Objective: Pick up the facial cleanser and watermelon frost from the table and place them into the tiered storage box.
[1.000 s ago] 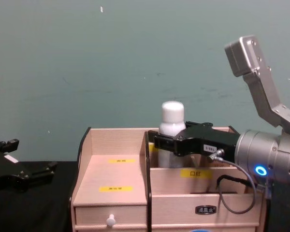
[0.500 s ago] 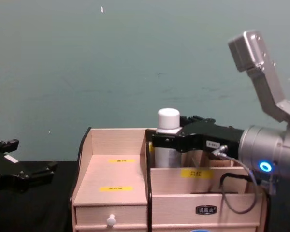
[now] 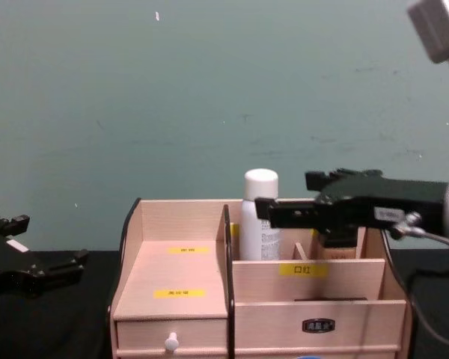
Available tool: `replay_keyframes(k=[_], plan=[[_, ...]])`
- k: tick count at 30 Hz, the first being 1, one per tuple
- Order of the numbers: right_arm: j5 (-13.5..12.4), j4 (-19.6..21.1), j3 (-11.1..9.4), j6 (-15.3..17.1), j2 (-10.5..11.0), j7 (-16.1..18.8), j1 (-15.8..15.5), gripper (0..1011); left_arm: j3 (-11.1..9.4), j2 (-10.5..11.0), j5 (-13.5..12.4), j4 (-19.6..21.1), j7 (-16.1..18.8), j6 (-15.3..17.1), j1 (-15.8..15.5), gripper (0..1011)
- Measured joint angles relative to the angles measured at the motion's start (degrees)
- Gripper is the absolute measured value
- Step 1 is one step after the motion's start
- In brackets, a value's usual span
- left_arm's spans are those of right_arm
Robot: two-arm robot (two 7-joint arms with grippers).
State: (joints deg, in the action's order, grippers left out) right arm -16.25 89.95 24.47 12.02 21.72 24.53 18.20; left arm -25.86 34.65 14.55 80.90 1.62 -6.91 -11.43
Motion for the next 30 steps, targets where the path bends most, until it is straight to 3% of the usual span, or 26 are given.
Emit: replay_keyframes(k=[4,5,8,14,21,30], plan=[[-1.9,8.2,-1.5,4.3,3.2,-1.7,-6.0,1000,0.0,0.0,0.0,0.0,0.0,0.0,0.0,1009],[-1.9,8.2,-1.5,4.3,3.2,-1.7,-6.0,1000,0.0,0.0,0.0,0.0,0.0,0.0,0.0,1010],[-3.2,14.0,-3.1,6.4,5.1,-4.0,-11.5,1000,0.0,0.0,0.0,0.0,0.0,0.0,0.0,1010],[-4.2,19.6,-4.1,8.8,5.8,-7.4,-18.4,1000,0.0,0.0,0.0,0.0,0.0,0.0,0.0,1009],[-3.4,21.7,-2.9,10.9,4.9,-10.1,-23.8,1000,0.0,0.0,0.0,0.0,0.0,0.0,0.0,1010],[-1.8,19.2,-2.6,13.2,2.7,-11.8,-24.4,1000,0.0,0.0,0.0,0.0,0.0,0.0,0.0,1010]])
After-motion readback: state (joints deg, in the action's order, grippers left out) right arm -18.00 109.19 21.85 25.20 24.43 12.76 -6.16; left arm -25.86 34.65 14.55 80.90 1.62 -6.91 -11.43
